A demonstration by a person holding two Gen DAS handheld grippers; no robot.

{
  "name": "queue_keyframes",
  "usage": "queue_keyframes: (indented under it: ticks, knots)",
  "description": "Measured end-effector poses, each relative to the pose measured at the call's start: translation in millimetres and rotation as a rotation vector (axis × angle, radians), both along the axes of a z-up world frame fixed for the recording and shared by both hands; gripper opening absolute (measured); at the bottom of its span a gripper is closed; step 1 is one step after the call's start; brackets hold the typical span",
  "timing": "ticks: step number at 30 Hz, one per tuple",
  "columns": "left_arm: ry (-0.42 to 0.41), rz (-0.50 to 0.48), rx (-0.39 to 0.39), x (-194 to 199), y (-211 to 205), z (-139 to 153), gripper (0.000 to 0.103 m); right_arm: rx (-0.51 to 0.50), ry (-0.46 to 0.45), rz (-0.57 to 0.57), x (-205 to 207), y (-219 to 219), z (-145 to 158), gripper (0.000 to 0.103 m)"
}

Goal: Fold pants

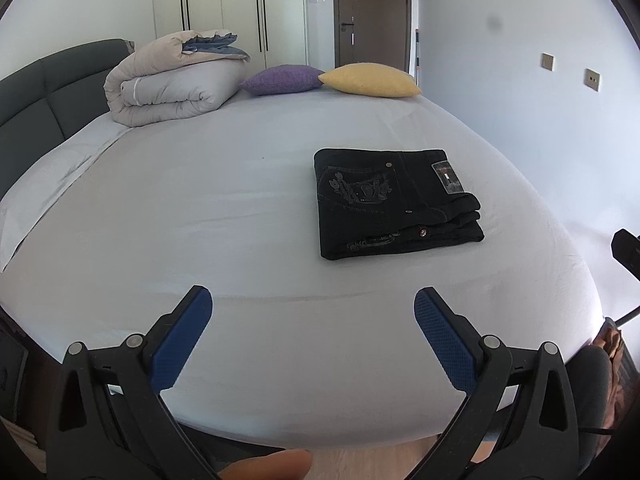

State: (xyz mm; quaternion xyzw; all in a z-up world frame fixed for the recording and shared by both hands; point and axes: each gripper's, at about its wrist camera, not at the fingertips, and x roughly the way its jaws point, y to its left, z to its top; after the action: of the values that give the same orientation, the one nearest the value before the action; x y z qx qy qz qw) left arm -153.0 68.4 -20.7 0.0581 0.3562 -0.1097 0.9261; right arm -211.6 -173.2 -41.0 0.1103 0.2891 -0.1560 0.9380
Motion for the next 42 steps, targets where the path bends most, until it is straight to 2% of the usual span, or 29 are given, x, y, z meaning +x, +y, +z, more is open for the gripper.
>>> queue_keyframes:
  ticks: [5, 14, 42]
  knots:
    - [0.03, 0.019, -0.004, 8, 1, -11, 0.103, -0.03, 0.017, 0.01, 3, 9, -2, 0.103]
    - [0.046, 0.025, -0.007, 13, 4, -20, 0.103, -0.024, 0.059, 0.027, 12, 14, -13, 0.103]
    - [0.056, 0.04, -0.024, 21, 11, -26, 0.103, 0.0, 0.139, 0.034, 25, 15, -38, 0.103]
